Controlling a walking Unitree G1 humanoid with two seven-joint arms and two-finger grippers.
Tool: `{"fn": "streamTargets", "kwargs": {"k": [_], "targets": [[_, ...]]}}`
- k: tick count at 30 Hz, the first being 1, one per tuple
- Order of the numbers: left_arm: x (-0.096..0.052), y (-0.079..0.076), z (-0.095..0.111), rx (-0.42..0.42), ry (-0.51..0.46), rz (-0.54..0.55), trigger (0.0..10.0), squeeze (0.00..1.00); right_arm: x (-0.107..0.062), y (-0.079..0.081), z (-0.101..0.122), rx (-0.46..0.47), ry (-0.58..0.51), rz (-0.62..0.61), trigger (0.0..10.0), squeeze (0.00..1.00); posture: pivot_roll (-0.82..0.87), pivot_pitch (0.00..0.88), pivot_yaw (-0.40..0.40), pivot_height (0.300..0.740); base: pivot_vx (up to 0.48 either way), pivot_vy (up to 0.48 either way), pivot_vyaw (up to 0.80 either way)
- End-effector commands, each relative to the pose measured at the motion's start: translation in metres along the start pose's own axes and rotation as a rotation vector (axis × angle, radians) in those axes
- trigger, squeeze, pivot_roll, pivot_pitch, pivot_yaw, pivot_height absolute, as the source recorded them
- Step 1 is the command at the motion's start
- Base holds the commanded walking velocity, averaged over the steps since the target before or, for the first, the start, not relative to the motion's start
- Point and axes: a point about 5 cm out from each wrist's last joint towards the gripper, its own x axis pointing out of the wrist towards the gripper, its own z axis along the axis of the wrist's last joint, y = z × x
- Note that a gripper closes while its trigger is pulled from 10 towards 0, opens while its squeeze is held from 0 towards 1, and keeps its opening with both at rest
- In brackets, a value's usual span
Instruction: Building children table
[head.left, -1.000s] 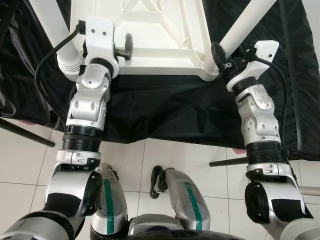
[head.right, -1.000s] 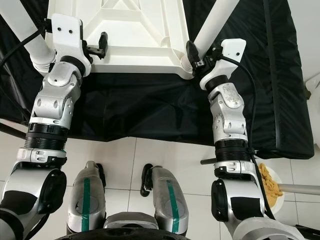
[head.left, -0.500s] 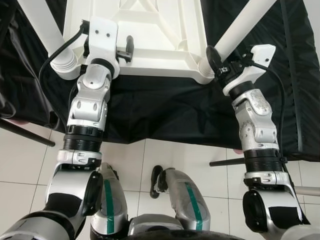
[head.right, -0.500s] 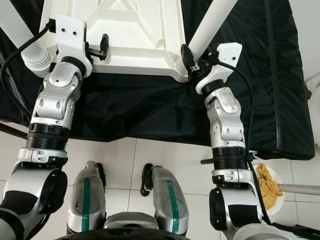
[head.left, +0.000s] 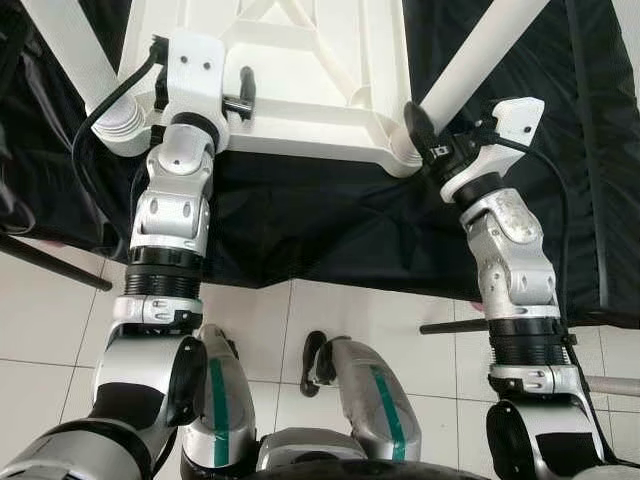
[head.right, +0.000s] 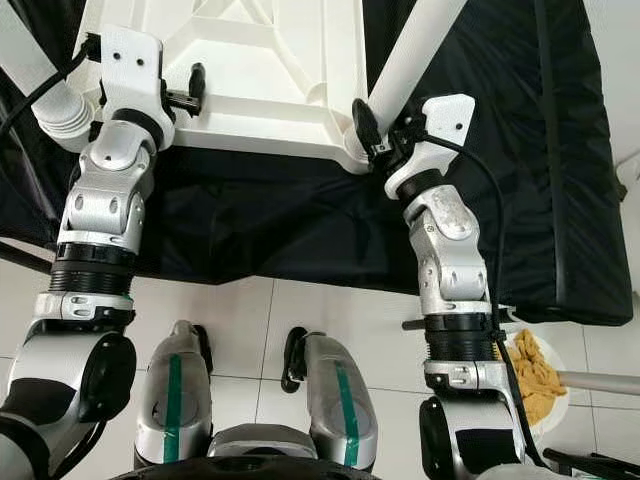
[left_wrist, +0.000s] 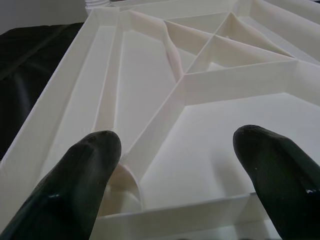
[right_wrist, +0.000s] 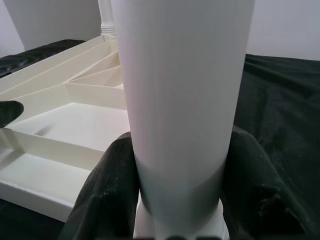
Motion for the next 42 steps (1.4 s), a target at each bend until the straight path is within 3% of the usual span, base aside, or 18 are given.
{"fn": "streamTargets", "kwargs": {"k": [1,12,17,21,22,23,24,32,33,42], "targets": [[-0.001,0.01,-0.001,0.001,0.0,0.284,10.0,0.0,-0.004,-0.001,0.007,-0.026,-0.021,-0.011,10.0,0.0,0.07,0.12,-0.106,0.74,0.0,0.0,0.0],[0.004,0.018,0.001,0.026,-0.004,0.295,10.0,0.0,-0.022,-0.006,0.018,-0.065,-0.074,-0.134,10.0,0.0,0.06,0.133,-0.084,0.74,0.0,0.0,0.0],[0.007,0.019,0.005,0.037,-0.012,0.29,10.0,0.0,-0.037,-0.002,0.015,-0.059,-0.097,-0.191,10.0,0.0,0.06,0.136,-0.073,0.74,0.0,0.0,0.0],[0.007,0.019,0.005,0.038,-0.013,0.29,10.0,0.0,-0.039,-0.001,0.013,-0.058,-0.094,-0.201,10.0,0.0,0.06,0.136,-0.073,0.74,0.0,0.0,0.0],[0.008,0.02,0.006,0.04,-0.016,0.291,10.0,0.0,-0.041,0.0,0.011,-0.044,-0.092,-0.208,10.0,0.79,0.06,0.137,-0.071,0.74,0.0,0.0,0.0],[0.008,0.02,0.006,0.04,-0.016,0.291,10.0,0.0,-0.041,0.0,0.011,-0.044,-0.092,-0.208,10.0,0.79,0.06,0.137,-0.071,0.74,0.0,0.0,0.0],[0.009,0.02,0.007,0.041,-0.019,0.291,10.0,0.0,-0.041,0.0,0.01,-0.037,-0.088,-0.211,10.0,1.0,0.06,0.137,-0.071,0.74,0.0,0.0,0.0],[0.01,0.022,0.01,0.048,-0.031,0.297,10.0,0.0,-0.028,-0.004,0.013,-0.059,-0.097,-0.22,10.0,1.0,0.07,0.133,-0.076,0.74,0.0,0.0,0.0],[0.01,0.023,0.01,0.051,-0.034,0.301,10.0,0.0,-0.023,-0.004,0.016,-0.058,-0.105,-0.203,10.0,0.0,0.07,0.131,-0.077,0.74,0.0,0.0,0.0],[0.009,0.027,0.013,0.053,-0.058,0.314,10.0,0.0,0.004,-0.001,0.036,-0.095,-0.187,-0.083,10.0,0.0,0.1,0.12,-0.09,0.74,0.0,0.0,0.0]]}}
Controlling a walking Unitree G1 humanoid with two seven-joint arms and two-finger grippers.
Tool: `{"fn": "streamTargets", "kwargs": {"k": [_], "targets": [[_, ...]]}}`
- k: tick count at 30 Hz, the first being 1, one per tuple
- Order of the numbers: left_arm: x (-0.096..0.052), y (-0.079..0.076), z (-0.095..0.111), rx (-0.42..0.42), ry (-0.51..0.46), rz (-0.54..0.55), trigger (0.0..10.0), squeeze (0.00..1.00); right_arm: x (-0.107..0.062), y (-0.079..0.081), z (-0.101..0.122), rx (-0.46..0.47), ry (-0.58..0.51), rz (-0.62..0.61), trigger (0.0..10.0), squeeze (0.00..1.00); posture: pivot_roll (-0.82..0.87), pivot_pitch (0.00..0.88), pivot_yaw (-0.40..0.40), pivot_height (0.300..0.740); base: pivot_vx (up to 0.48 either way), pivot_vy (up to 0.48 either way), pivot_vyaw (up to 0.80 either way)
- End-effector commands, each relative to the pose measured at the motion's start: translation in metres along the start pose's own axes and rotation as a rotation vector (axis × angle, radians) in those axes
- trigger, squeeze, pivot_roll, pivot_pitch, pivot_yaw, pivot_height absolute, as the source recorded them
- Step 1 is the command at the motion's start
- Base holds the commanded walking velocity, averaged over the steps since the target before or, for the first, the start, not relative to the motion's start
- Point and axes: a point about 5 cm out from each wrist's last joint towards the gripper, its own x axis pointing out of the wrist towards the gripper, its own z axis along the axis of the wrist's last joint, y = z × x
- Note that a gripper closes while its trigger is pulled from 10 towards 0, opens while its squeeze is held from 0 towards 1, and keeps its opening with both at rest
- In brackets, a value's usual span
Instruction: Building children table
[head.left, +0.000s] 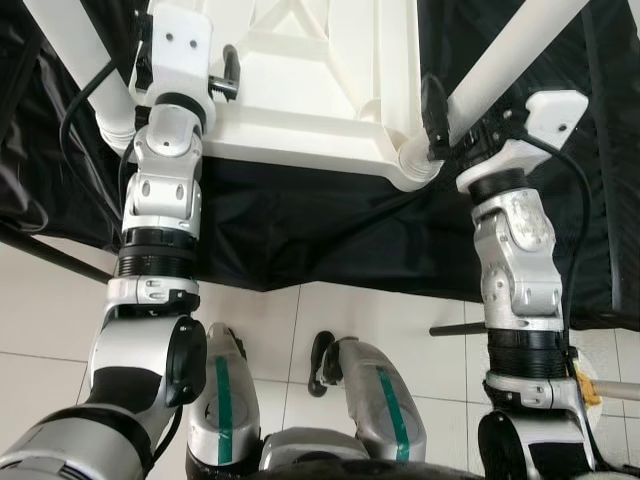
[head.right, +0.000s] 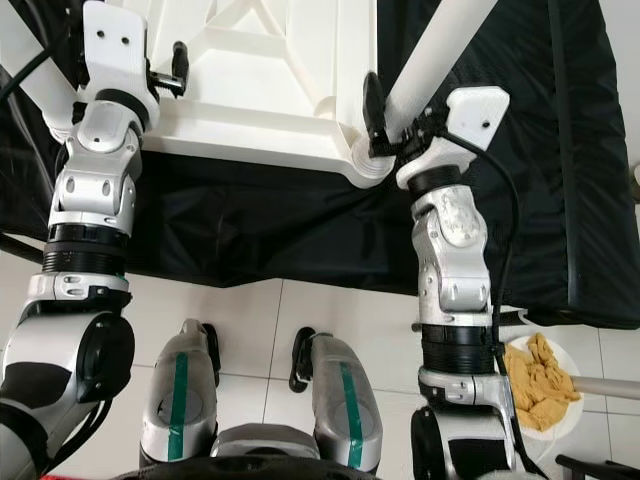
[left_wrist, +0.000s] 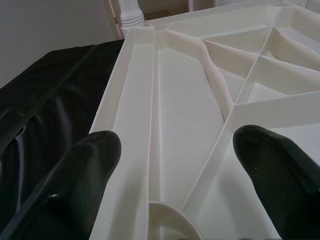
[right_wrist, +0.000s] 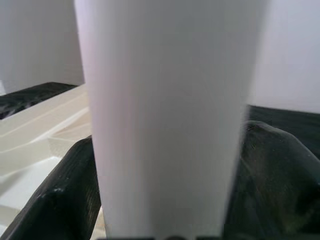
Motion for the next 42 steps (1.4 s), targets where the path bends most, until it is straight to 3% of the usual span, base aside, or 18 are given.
{"fn": "streamTargets", "kwargs": {"k": [1,4,10,16,24,31,36,42], "targets": [[-0.001,0.012,0.001,0.004,-0.01,0.251,10.0,0.0,0.004,-0.001,0.003,-0.012,-0.021,0.025,10.0,0.0,0.1,0.12,-0.09,0.74,0.0,0.0,0.0],[-0.002,0.012,0.001,0.005,-0.013,0.247,10.0,0.0,0.024,-0.004,0.017,-0.028,-0.08,0.057,10.0,0.0,0.1,0.115,-0.096,0.74,0.0,0.0,0.0],[-0.004,0.012,0.0,-0.013,-0.023,0.23,10.0,0.0,0.045,-0.01,0.028,-0.036,-0.113,0.056,10.0,0.0,0.11,0.097,-0.103,0.74,0.0,0.0,0.0],[-0.004,0.013,-0.001,-0.008,-0.026,0.232,10.0,0.0,0.053,-0.011,0.031,-0.041,-0.121,0.06,10.0,0.0,0.11,0.084,-0.109,0.74,0.0,0.0,0.0],[-0.003,0.016,0.001,-0.003,-0.037,0.239,10.0,0.0,0.051,-0.015,0.019,-0.046,-0.085,0.047,10.0,0.0,0.11,0.086,-0.105,0.74,0.0,0.0,0.0],[-0.004,0.013,0.002,-0.006,-0.053,0.18,10.0,0.0,0.046,-0.018,0.011,-0.049,-0.046,0.034,10.0,0.0,0.11,0.093,-0.102,0.74,0.0,0.0,0.0],[-0.011,0.004,-0.007,0.027,-0.042,0.08,10.0,0.0,0.026,-0.02,-0.021,-0.039,0.076,0.011,10.0,0.0,0.1,0.108,-0.094,0.74,0.0,0.0,0.0],[-0.012,0.002,-0.01,0.035,-0.033,0.063,10.0,0.0,0.024,-0.022,-0.035,-0.022,0.124,-0.002,10.0,0.0,0.1,0.11,-0.098,0.74,0.0,0.0,0.0]]}}
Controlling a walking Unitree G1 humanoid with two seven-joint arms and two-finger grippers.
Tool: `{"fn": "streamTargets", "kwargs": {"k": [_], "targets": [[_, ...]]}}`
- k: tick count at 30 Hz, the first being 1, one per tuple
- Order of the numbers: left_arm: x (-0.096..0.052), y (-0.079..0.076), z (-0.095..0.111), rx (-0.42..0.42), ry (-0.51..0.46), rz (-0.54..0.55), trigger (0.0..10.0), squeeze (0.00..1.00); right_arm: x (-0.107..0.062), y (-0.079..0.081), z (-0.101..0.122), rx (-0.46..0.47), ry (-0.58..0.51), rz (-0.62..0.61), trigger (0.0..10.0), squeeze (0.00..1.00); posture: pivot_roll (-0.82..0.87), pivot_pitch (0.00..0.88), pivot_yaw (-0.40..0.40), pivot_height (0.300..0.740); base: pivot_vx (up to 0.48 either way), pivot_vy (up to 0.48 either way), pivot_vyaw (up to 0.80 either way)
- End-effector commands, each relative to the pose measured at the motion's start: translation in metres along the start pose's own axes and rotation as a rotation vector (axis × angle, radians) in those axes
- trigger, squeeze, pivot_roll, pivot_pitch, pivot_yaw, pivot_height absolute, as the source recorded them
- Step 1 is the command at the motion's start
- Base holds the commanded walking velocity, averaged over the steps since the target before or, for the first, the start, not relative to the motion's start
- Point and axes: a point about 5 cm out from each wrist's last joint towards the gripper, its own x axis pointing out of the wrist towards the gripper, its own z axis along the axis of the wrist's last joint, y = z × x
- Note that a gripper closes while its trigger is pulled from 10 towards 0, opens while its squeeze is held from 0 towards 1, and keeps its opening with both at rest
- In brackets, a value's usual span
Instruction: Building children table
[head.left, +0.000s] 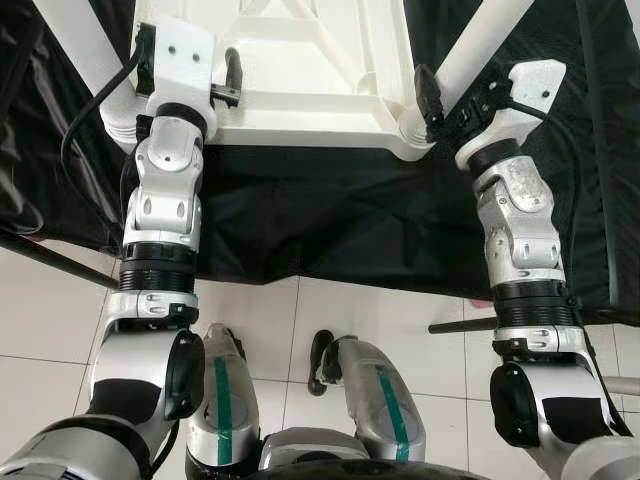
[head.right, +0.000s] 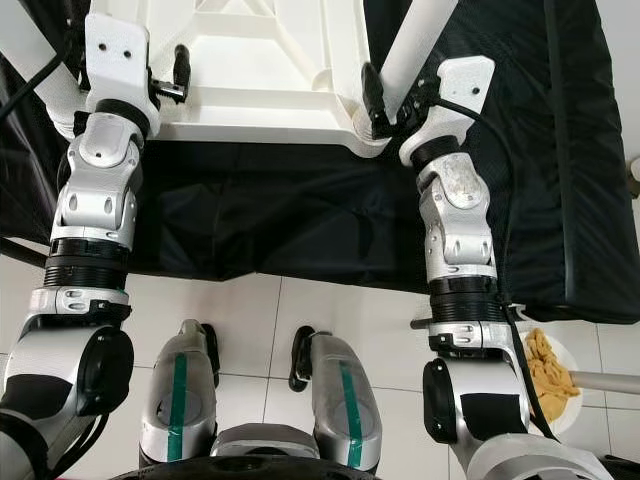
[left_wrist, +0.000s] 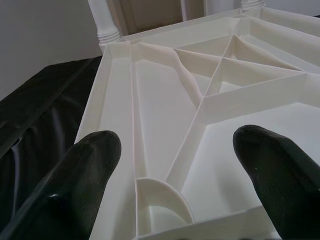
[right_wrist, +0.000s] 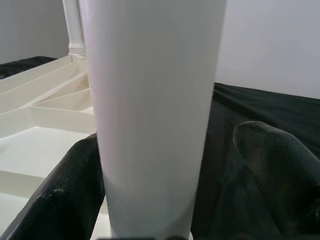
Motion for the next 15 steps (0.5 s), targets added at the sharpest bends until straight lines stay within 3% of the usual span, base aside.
{"fn": "streamTargets", "kwargs": {"k": [1,4,5,7,8,9,10,11,15], "targets": [[-0.003,0.005,-0.006,0.02,0.019,0.07,10.0,0.0,0.0,-0.004,-0.014,0.013,0.046,-0.021,10.0,0.0,0.1,0.111,-0.099,0.74,0.0,0.0,0.0],[-0.003,0.007,-0.006,0.026,0.022,0.078,10.0,0.0,0.001,-0.004,-0.022,0.034,0.067,-0.021,9.8,0.0,0.1,0.11,-0.102,0.74,0.0,0.0,0.0],[-0.003,0.007,-0.006,0.027,0.022,0.08,10.0,0.0,0.001,-0.003,-0.023,0.04,0.07,-0.019,8.6,0.0,0.1,0.11,-0.102,0.74,0.0,0.0,0.0],[-0.003,0.007,-0.006,0.028,0.022,0.081,10.0,0.0,0.001,-0.002,-0.027,0.044,0.083,-0.019,8.5,0.0,0.1,0.111,-0.104,0.74,0.0,0.0,0.0],[-0.003,0.006,-0.006,0.027,0.021,0.081,10.0,0.0,0.001,-0.002,-0.029,0.048,0.086,-0.018,6.7,0.0,0.1,0.109,-0.104,0.74,0.0,0.0,0.0],[-0.003,0.006,-0.006,0.027,0.021,0.08,10.0,0.0,0.002,-0.002,-0.03,0.055,0.087,-0.019,2.9,0.0,0.1,0.111,-0.104,0.74,0.0,0.0,0.0],[-0.003,0.006,-0.006,0.027,0.021,0.079,10.0,0.0,0.002,-0.002,-0.03,0.061,0.086,-0.019,2.9,0.0,0.1,0.111,-0.104,0.74,0.0,0.0,0.0],[-0.003,0.006,-0.006,0.027,0.02,0.077,10.0,0.0,0.002,-0.002,-0.031,0.061,0.087,-0.017,0.0,0.0,0.11,0.111,-0.105,0.74,0.0,0.0,0.0],[-0.005,0.006,-0.007,0.029,0.022,0.069,10.0,0.0,0.002,-0.001,-0.034,0.061,0.083,-0.011,0.0,0.0,0.11,0.116,-0.106,0.74,0.0,0.0,0.0]]}}
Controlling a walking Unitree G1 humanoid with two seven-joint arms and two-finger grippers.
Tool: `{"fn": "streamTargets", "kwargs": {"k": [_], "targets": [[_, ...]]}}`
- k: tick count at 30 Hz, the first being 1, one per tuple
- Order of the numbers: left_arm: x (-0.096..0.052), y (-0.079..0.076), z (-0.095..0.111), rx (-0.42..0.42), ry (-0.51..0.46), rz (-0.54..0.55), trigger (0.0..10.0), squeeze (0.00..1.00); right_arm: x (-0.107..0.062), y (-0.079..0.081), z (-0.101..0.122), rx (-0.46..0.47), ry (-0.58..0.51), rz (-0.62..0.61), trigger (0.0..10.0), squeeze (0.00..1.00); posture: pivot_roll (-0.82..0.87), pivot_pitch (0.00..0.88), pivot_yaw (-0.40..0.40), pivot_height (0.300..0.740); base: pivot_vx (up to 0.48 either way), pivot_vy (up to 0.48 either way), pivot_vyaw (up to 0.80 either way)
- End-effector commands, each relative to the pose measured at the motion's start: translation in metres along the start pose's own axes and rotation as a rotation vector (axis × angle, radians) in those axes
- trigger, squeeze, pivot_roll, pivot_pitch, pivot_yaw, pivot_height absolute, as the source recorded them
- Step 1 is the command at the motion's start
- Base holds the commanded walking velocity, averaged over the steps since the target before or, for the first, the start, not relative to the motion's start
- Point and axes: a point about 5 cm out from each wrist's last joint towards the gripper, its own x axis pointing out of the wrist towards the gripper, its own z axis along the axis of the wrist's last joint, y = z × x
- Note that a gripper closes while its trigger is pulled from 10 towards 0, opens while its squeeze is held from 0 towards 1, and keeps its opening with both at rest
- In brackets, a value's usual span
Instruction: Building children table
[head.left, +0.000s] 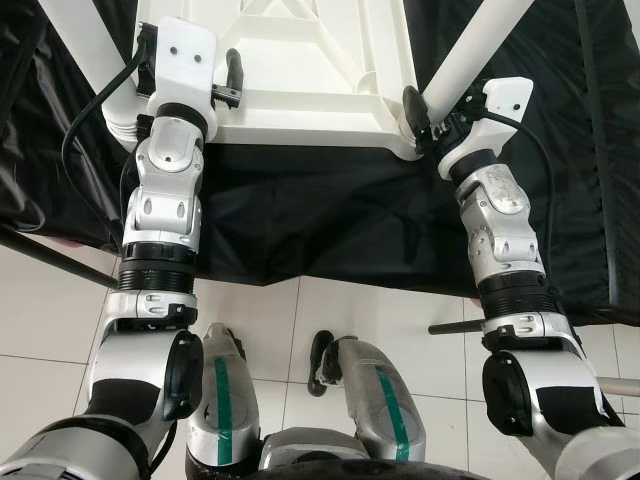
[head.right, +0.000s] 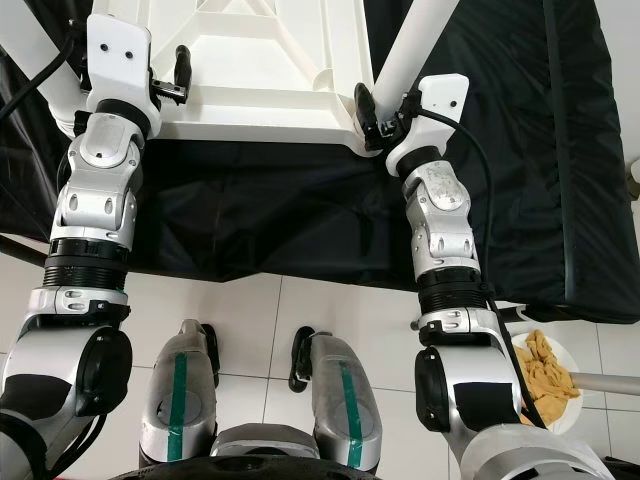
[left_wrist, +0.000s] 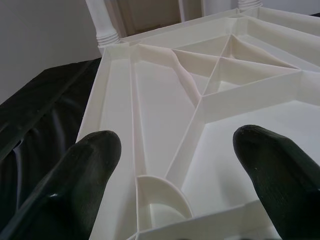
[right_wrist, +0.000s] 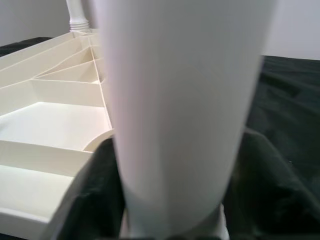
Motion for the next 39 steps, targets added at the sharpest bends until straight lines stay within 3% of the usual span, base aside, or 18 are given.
{"fn": "streamTargets", "kwargs": {"k": [1,17,39], "targets": [[-0.004,0.007,-0.007,0.015,0.027,0.079,10.0,0.0,-0.003,-0.008,-0.003,0.005,0.001,-0.027,0.0,0.0,0.11,0.116,-0.106,0.74,0.0,0.0,0.0],[-0.006,0.01,-0.012,0.033,0.041,0.081,10.0,0.0,-0.026,-0.009,-0.003,-0.011,-0.031,-0.049,0.0,0.0,0.08,0.105,-0.094,0.74,0.0,0.0,0.0],[0.015,0.007,-0.001,0.064,0.009,0.034,10.0,0.0,-0.039,-0.013,0.006,-0.051,-0.078,-0.092,0.0,0.0,0.04,0.01,-0.026,0.74,0.0,0.0,0.0]]}}
